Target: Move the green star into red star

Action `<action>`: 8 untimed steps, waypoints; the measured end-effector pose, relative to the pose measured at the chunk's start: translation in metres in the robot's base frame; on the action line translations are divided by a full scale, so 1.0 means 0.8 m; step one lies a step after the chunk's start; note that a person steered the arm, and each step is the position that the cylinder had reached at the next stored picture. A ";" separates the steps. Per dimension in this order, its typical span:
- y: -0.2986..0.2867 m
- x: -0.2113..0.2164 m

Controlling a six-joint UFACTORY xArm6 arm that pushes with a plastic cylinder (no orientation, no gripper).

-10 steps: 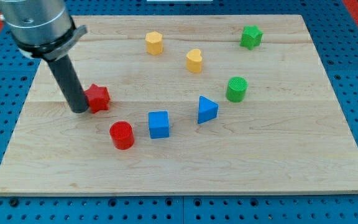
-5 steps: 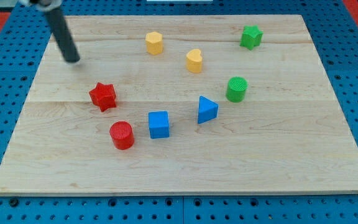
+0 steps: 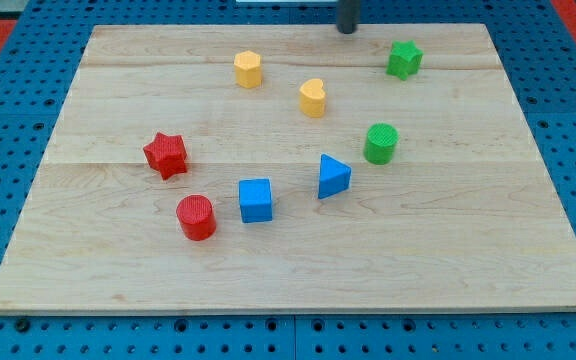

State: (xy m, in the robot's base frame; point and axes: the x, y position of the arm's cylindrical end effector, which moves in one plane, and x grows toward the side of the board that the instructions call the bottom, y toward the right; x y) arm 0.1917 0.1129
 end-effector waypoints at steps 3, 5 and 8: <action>0.116 0.094; -0.004 0.062; -0.001 0.031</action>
State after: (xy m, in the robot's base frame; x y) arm 0.2163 0.1122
